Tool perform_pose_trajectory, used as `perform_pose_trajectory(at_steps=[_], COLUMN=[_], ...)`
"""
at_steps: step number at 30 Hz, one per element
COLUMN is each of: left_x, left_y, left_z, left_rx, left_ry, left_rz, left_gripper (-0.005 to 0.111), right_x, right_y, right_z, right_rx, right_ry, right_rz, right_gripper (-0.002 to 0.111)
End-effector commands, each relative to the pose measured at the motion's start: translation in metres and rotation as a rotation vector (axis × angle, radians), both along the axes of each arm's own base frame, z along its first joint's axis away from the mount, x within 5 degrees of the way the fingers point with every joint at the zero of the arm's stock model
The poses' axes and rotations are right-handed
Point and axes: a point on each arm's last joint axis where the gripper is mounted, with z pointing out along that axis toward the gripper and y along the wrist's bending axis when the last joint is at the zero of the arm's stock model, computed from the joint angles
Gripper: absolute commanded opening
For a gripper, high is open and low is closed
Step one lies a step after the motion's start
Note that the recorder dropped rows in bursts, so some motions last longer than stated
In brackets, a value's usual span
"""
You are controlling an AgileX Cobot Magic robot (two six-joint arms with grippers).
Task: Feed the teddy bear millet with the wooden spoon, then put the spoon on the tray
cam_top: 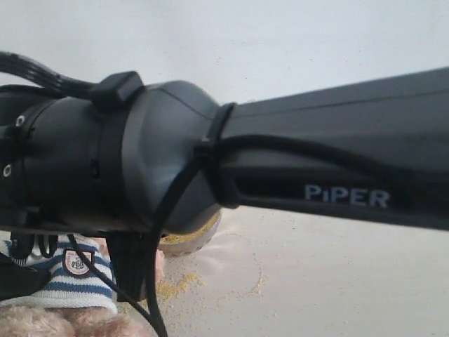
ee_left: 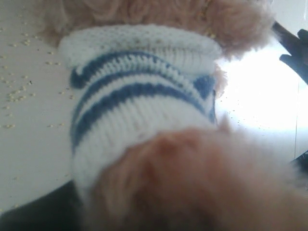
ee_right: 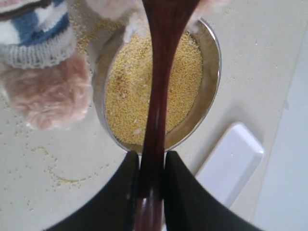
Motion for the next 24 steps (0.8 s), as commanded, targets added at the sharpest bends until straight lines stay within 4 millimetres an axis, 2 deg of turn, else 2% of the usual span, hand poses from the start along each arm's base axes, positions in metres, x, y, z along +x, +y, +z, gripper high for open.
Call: perform_pose_trajectory(at_steps=[1,10,24], left_x=[0.001,0.001,0.001], left_y=[0.000,0.000,0.000], left_z=[0.001,0.001,0.001], left_rx=[-0.018,-0.018,-0.018], left_ry=[-0.003,-0.003,-0.003], left_rz=[0.000,0.000,0.000], left_gripper=[0.005,0.005,0.005], right_x=[-0.006,-0.005,-0.014], right_y=[0.002,0.001,-0.003], right_z=[0.006,0.010,0.032], right_rx=[0.014,0.018,0.113], right_ry=[-0.020,-0.067,-0.086], right_rz=[0.004,-0.027,-0.064], right_gripper=[0.008,0.008,0.008])
